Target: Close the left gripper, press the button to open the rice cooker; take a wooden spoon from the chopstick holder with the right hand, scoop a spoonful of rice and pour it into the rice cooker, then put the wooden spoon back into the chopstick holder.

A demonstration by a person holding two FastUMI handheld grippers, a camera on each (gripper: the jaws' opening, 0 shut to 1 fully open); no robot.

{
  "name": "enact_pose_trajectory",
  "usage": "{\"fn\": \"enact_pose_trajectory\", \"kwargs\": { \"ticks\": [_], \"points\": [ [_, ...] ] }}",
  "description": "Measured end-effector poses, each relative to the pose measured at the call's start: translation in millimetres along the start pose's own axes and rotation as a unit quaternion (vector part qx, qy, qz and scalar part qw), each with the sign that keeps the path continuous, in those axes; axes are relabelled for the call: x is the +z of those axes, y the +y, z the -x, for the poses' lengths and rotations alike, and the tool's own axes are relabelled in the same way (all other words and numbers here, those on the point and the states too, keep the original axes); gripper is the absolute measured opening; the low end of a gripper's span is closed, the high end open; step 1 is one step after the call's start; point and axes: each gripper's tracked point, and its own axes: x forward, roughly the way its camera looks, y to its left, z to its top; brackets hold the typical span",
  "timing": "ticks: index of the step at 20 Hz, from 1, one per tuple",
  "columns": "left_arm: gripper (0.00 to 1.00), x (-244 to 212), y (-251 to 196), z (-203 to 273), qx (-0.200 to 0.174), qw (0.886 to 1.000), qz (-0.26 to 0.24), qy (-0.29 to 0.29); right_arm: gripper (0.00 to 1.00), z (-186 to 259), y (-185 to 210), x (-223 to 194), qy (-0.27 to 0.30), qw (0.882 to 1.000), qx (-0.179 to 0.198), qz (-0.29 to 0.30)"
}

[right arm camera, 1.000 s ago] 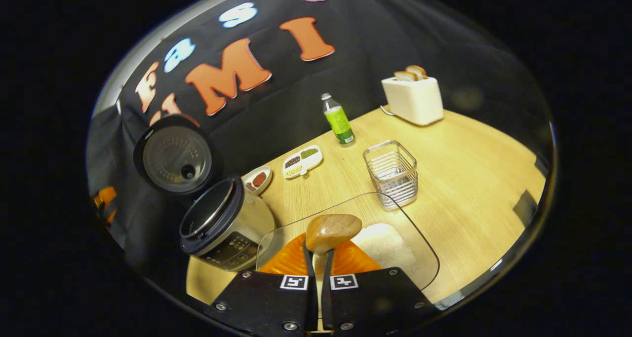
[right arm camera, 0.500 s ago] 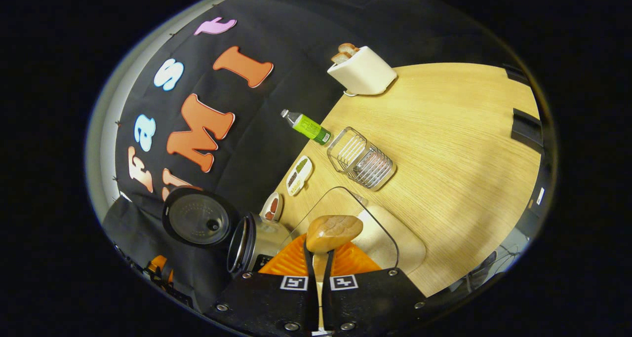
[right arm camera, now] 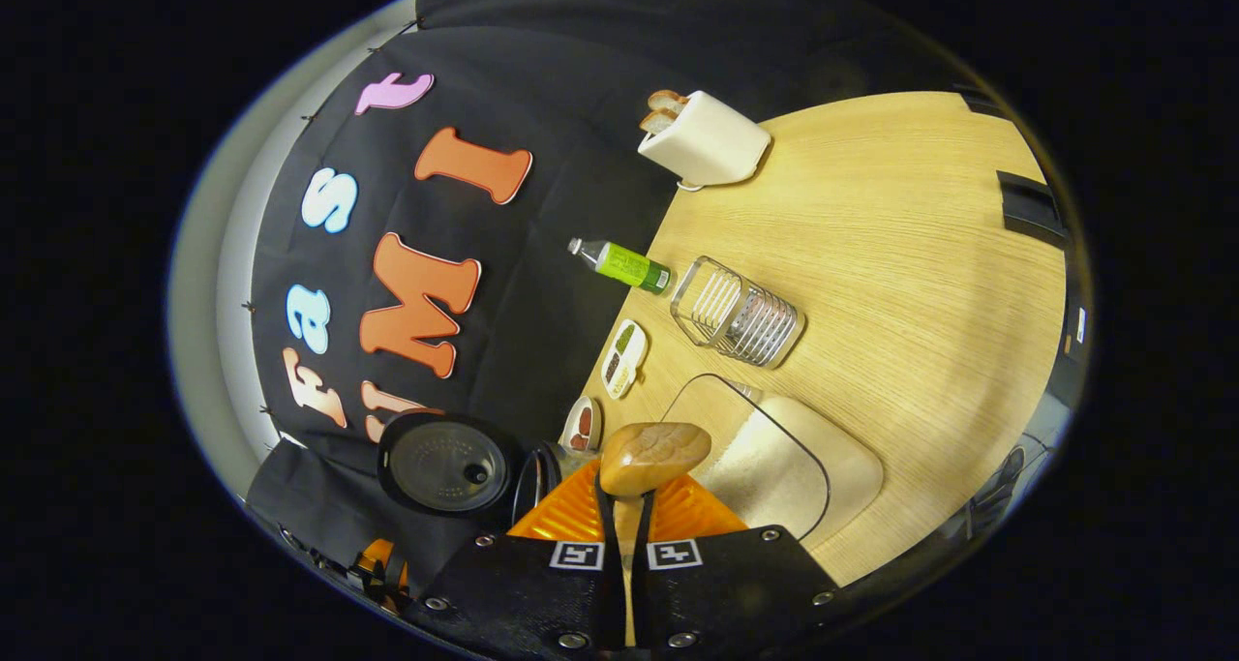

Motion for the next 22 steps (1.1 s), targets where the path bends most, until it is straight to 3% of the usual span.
{"fn": "enact_pose_trajectory", "kwargs": {
  "ticks": [10,17,22],
  "points": [
    [0.98,-4,8,0,0.006,1.0,0.001,-0.002,0.02,-7,88,24,-0.012,0.998,0.055,-0.007],
    [0.98,-8,18,-1,0.014,1.0,0.005,0.001,0.02,-39,165,26,0.003,0.995,0.097,0.005],
    [0.98,-17,26,5,0.02,1.0,0.003,0.007,0.02,-69,209,20,0.016,0.993,0.107,0.044]
  ]
}}
